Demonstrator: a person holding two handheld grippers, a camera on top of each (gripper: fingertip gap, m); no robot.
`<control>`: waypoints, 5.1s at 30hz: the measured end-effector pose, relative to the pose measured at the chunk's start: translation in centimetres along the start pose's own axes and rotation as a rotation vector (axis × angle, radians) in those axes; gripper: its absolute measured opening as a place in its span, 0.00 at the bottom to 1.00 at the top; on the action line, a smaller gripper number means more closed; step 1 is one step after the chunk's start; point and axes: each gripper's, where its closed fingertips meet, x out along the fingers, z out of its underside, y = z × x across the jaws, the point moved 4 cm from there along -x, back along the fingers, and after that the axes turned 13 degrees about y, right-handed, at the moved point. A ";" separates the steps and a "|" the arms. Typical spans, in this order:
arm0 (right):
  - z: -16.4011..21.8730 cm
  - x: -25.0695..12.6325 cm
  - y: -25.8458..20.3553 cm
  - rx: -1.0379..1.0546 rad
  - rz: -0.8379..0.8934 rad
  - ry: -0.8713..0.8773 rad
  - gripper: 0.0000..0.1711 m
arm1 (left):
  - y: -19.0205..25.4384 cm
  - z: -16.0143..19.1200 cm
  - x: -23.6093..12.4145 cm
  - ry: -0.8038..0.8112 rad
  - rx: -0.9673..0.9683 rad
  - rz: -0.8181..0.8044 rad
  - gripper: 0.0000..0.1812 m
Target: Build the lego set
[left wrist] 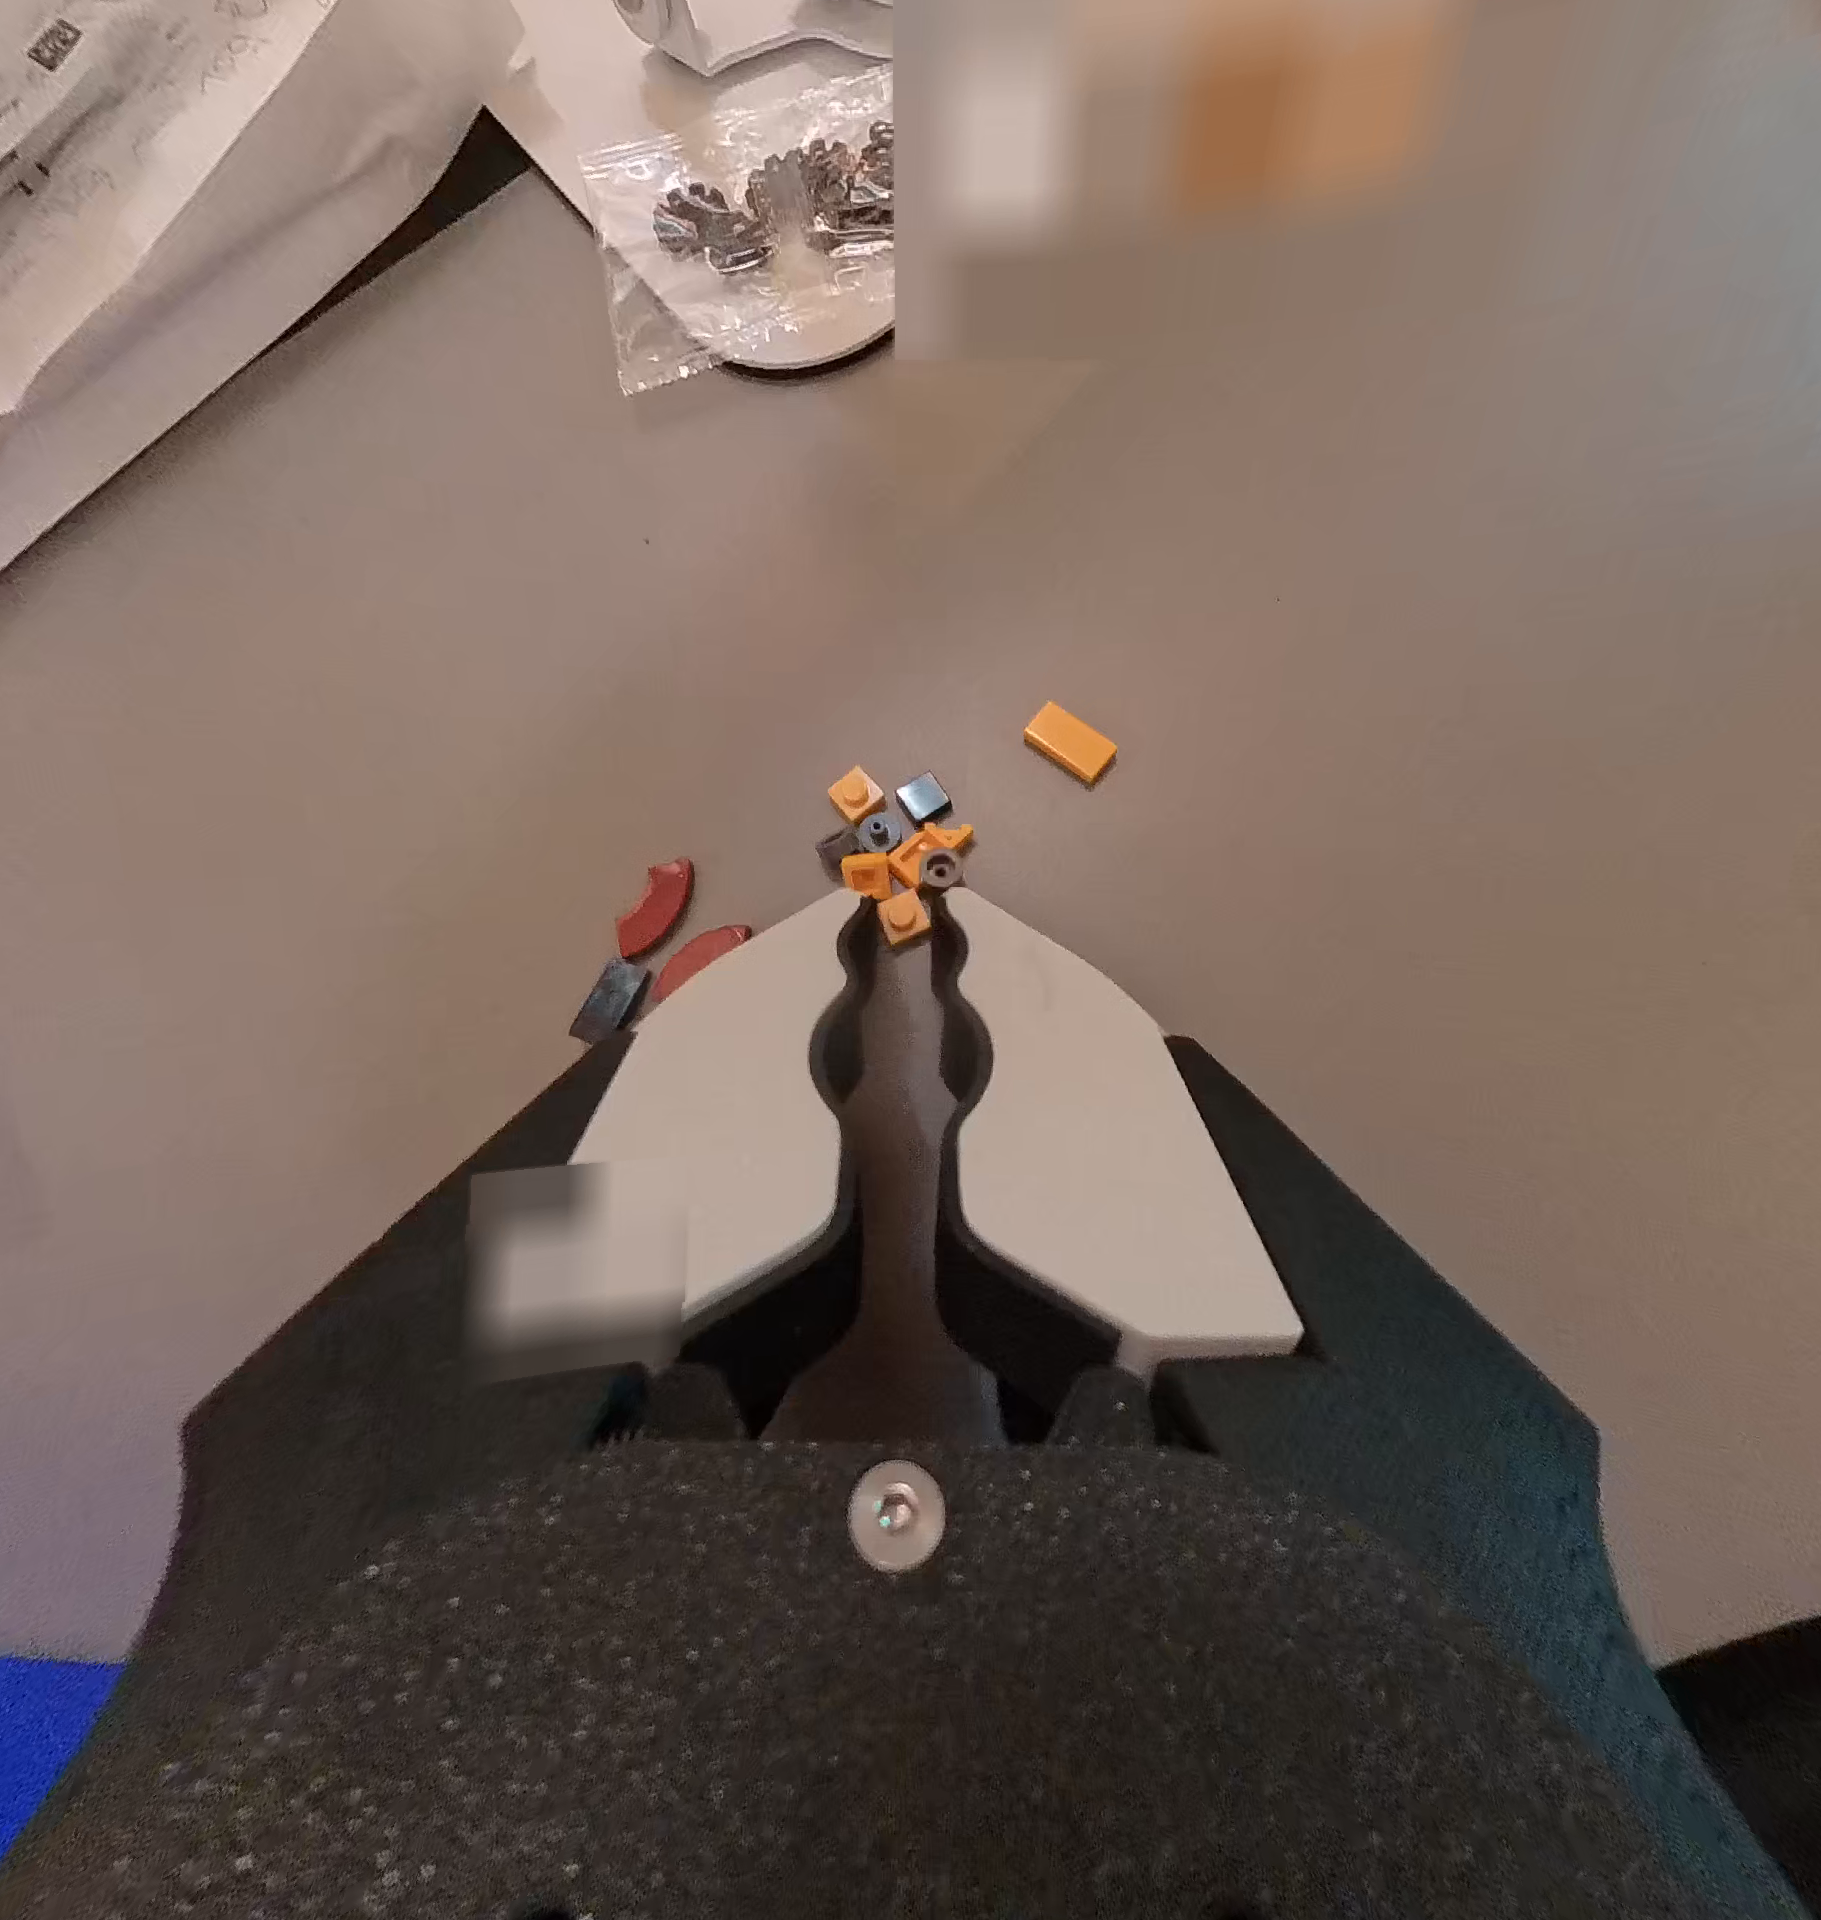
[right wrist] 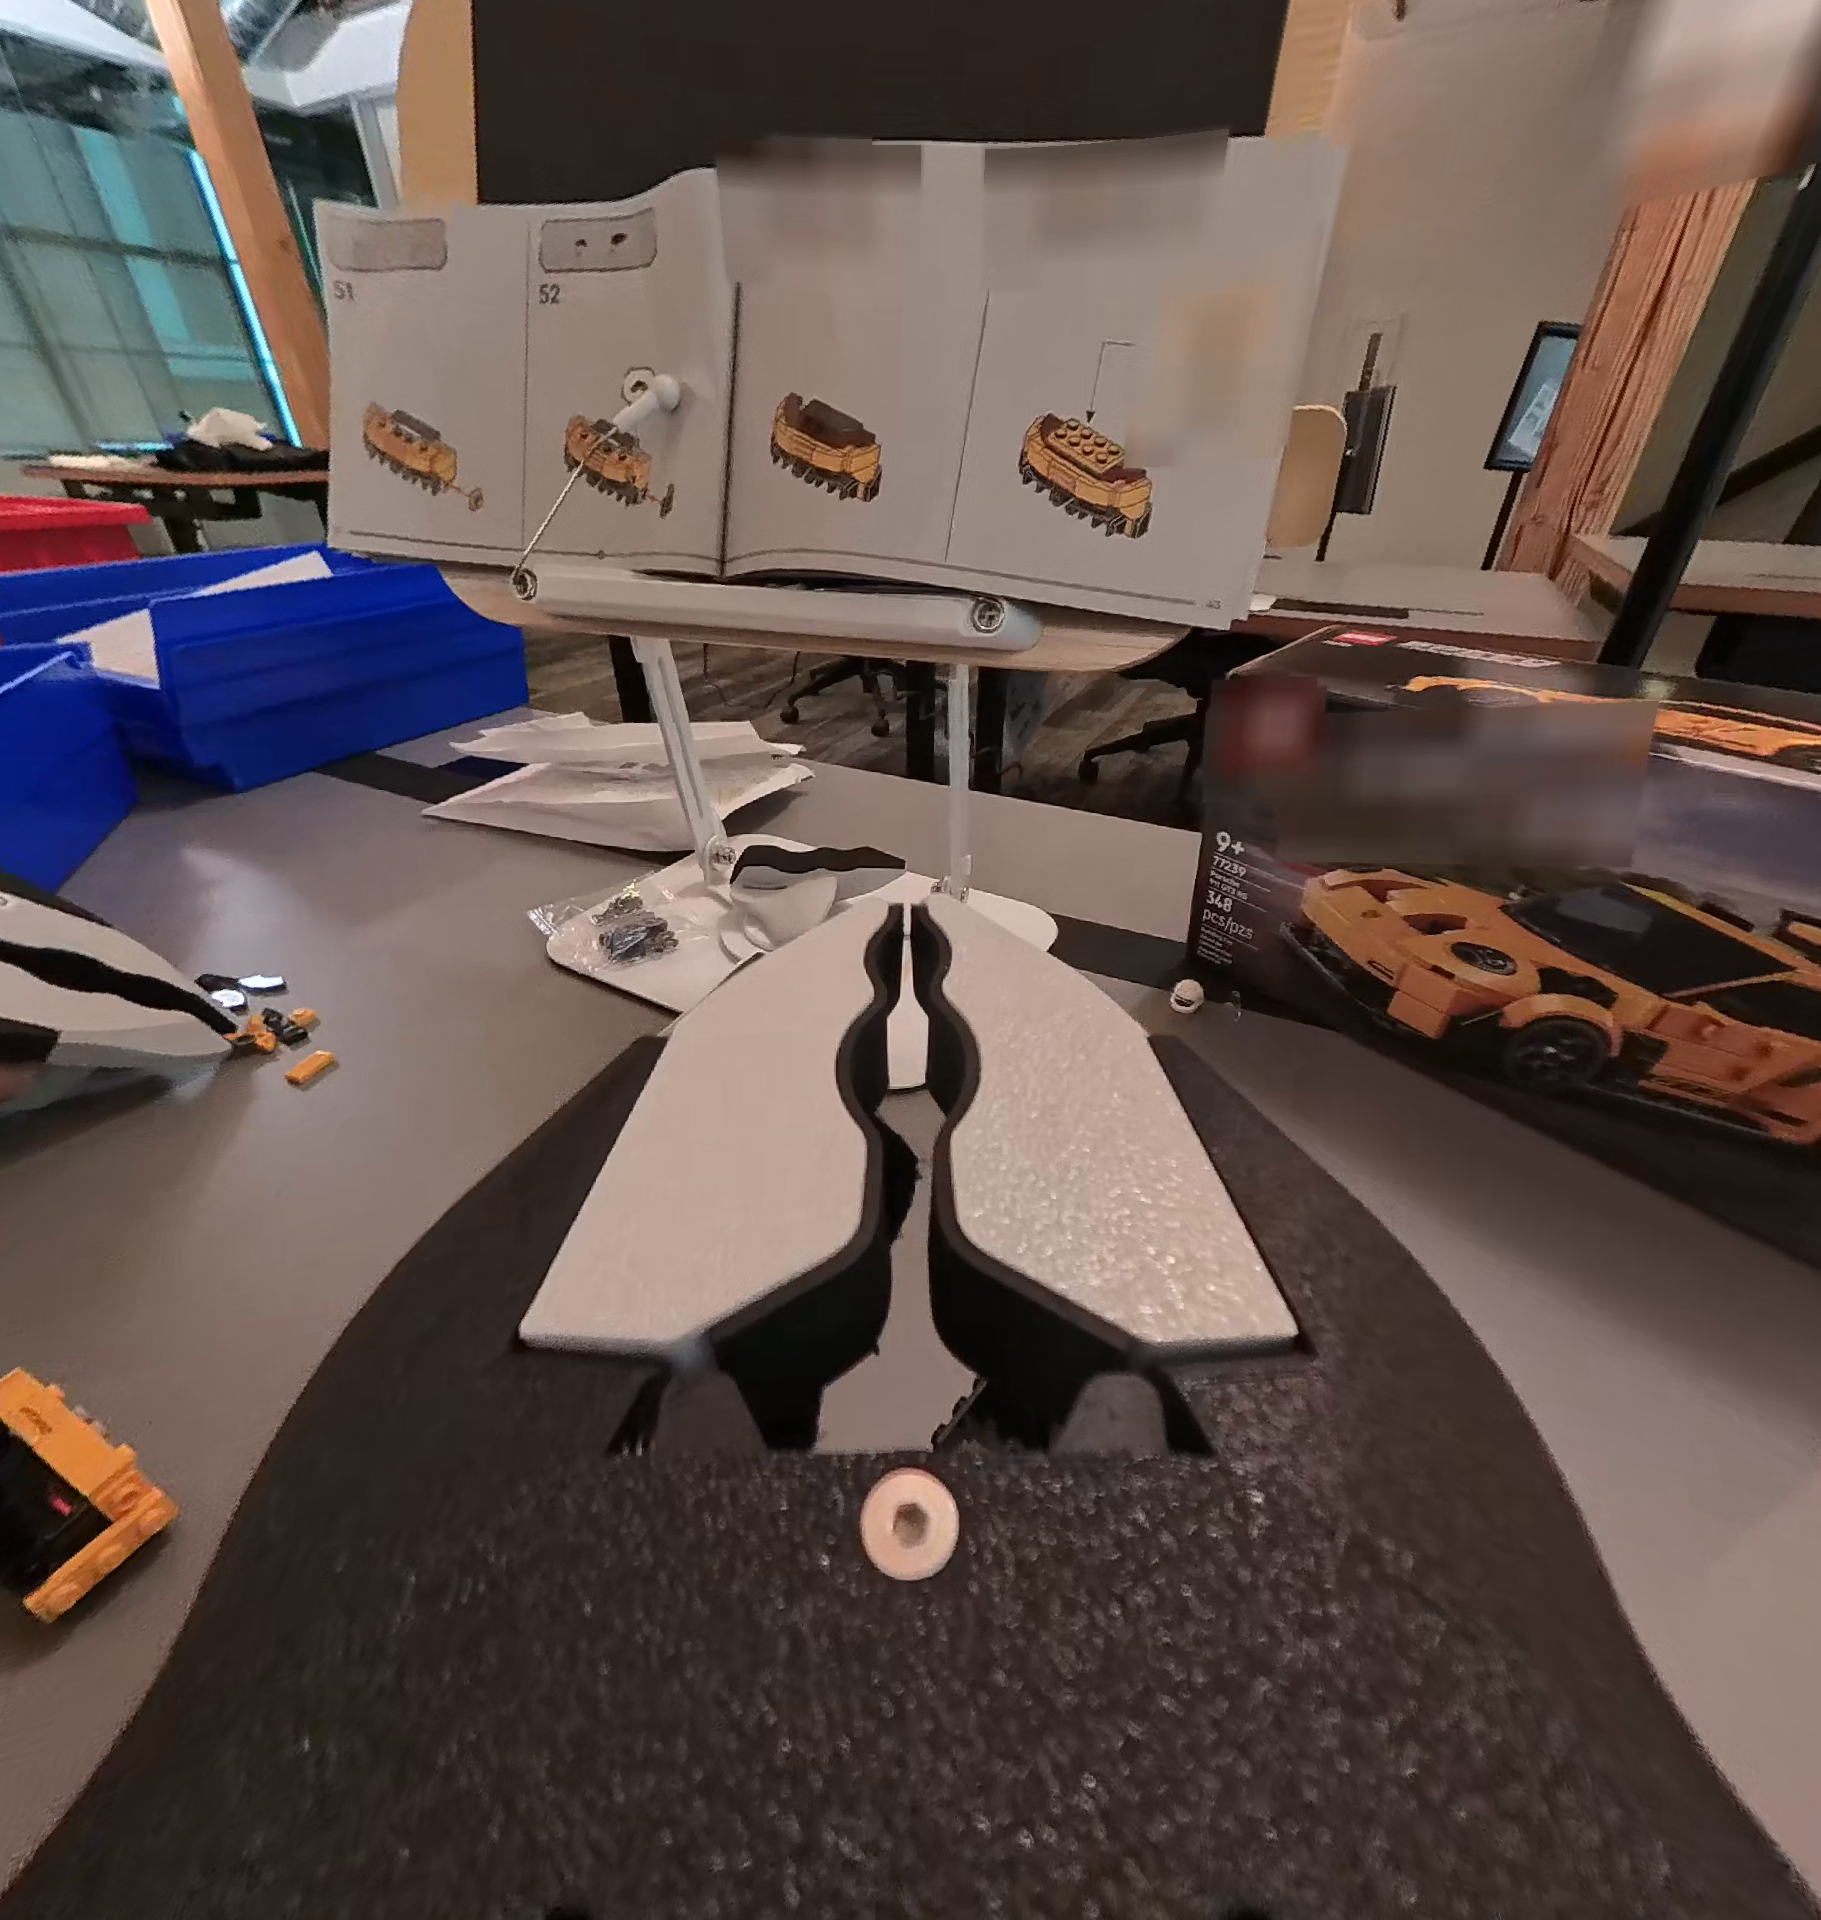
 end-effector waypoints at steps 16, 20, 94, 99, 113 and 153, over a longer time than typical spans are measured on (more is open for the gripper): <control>-0.5 -0.1 0.0 -0.011 0.007 0.020 0.01 | 10.5 -7.8 1.8 0.111 0.098 0.374 0.04; -0.8 -0.2 0.2 -0.020 0.016 0.027 0.01 | 15.3 -9.5 5.0 0.052 0.189 0.525 0.04; -0.3 -0.3 0.5 -0.044 0.051 0.032 0.00 | 0.3 -14.7 -8.6 0.680 0.082 -0.106 0.00; -0.4 -0.2 0.2 -0.021 0.036 0.033 0.00 | -11.9 -11.0 -15.8 0.309 0.076 -0.290 0.00; 0.4 -0.2 -0.1 -0.042 0.036 -0.008 0.00 | -24.0 9.4 -15.7 -0.659 0.198 0.004 0.09; 1.3 -0.1 0.2 0.002 0.017 -0.037 0.00 | -13.2 -4.4 -15.9 -0.541 0.445 0.229 0.04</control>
